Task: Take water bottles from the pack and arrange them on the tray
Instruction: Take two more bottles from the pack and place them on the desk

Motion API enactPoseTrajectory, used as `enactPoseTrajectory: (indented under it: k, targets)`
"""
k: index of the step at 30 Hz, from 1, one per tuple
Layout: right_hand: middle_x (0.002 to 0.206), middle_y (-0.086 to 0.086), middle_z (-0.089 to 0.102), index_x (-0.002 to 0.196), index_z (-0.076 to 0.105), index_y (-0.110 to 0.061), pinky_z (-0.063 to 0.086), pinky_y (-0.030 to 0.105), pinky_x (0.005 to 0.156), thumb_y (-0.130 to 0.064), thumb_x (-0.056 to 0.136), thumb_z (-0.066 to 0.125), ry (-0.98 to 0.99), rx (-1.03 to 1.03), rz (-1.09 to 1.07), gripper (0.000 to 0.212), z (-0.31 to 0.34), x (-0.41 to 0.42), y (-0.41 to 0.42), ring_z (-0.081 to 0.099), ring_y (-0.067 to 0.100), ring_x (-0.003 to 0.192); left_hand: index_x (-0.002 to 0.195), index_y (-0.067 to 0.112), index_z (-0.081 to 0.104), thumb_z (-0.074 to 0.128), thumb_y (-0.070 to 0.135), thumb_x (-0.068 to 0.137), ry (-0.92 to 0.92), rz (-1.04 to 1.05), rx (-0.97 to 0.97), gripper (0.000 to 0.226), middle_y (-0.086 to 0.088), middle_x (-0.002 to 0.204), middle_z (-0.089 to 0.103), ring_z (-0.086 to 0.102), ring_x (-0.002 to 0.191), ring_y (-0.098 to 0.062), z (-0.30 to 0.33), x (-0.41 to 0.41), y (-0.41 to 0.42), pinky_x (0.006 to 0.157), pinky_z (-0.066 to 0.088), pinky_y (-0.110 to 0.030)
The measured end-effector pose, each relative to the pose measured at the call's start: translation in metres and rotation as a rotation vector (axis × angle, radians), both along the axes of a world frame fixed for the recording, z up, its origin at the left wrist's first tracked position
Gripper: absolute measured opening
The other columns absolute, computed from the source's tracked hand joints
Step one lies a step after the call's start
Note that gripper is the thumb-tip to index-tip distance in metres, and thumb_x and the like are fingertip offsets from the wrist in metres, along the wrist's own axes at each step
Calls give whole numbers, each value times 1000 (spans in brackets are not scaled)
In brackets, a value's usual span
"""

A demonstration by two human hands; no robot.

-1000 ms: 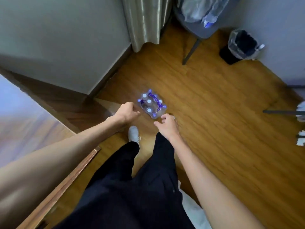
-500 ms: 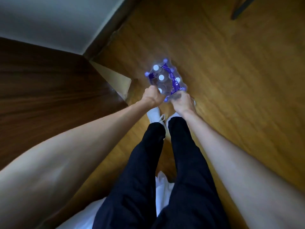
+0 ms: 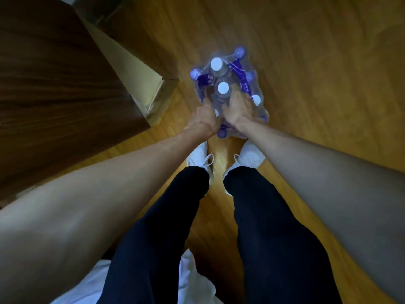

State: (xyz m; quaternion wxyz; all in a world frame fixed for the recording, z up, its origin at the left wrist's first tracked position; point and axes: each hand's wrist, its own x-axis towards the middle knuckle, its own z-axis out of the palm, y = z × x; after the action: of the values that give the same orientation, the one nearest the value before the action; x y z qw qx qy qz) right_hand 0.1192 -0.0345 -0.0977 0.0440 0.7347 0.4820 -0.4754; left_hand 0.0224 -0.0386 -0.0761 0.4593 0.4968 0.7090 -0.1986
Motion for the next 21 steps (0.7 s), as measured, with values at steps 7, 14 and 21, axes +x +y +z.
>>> enactPoseTrajectory:
  k: [7,14,21]
  targets:
    - [119,17,65,141,37,-11,49,38,82,-40,89,65,-122,144,114,66,-33,-12,23,64,34,110,132,8,39,56,21,94,155,-133,91,44,-17,119,66,65,109,-40,-37,7,-7,81,48,-42]
    - [109,19,66,123,52,-8,42,34,72,-27,87,61,-82,250,115,42,-29,4,19,64,36,102,127,5,38,57,23,94,47,-25,167,43,-20,107,67,65,99,-43,-31,-7,-9,74,48,-44]
    - [91,20,68,103,53,-6,41,38,67,-31,78,62,-64,267,-108,36,46,9,-13,64,41,88,126,5,37,58,24,90,-20,104,283,46,-19,99,67,63,91,-44,54,-11,-22,69,47,-41]
